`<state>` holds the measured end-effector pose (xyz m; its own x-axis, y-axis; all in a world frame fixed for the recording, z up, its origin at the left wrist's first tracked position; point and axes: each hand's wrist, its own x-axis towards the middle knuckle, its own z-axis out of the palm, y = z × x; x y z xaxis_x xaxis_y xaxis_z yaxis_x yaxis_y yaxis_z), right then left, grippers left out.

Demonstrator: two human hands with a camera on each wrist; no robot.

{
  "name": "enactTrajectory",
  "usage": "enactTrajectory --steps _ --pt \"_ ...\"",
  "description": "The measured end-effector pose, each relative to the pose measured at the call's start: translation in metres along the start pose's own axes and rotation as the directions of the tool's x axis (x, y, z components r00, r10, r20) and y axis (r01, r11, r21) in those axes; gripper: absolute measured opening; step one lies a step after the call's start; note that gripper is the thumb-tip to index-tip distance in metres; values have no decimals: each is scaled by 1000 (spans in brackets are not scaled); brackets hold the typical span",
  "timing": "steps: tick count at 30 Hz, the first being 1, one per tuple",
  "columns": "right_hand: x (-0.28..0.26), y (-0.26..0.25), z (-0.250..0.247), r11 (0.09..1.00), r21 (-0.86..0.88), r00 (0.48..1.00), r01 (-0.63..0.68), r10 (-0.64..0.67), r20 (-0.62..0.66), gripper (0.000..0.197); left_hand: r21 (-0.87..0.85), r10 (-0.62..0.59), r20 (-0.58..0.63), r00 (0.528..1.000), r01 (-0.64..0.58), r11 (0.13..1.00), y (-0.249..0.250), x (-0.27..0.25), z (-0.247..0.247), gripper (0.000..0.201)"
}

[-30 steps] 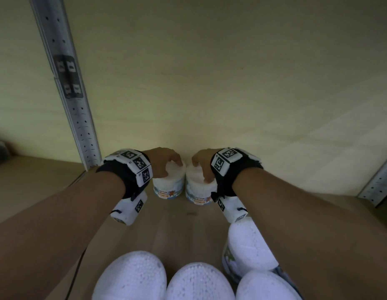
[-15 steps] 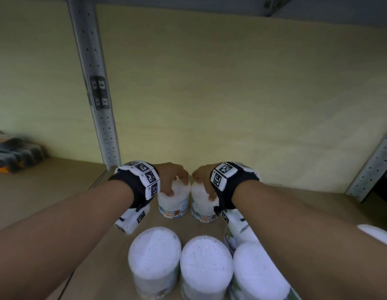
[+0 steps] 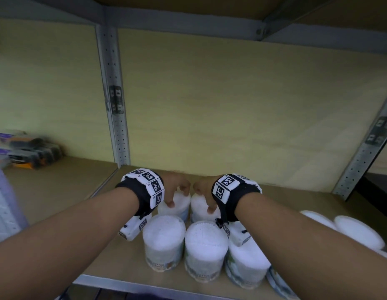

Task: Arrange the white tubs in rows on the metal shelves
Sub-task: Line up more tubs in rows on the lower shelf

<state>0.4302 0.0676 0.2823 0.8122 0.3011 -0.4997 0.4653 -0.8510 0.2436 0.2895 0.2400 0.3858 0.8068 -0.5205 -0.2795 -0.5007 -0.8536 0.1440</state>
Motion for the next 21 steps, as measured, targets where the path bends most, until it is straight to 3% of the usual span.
enactTrajectory --steps 1,3,8,12,16,21 --pt "2 -1 2 999 21 998 -29 28 52 87 1 -3 -3 1000 3 1000 1 -3 1 57" --pt "-4 -3 7 998 36 998 -53 52 37 83 -15 -8 -15 1000 7 1000 4 -7 4 56" --pt "-81 -26 -7 992 89 995 -84 89 -53 73 -25 -31 -28 999 30 999 9 -18 10 55" --pt "-99 -25 -7 992 99 993 -83 91 -73 91 -30 -70 -45 997 69 997 9 -23 10 58" --pt "-172 -46 -26 962 272 987 -7 49 -150 68 -92 -135 -66 989 128 987 13 -25 12 58" --pt "-196 -36 -17 926 377 954 -16 127 -272 54 -161 -219 -176 960 191 968 31 -29 9 50"
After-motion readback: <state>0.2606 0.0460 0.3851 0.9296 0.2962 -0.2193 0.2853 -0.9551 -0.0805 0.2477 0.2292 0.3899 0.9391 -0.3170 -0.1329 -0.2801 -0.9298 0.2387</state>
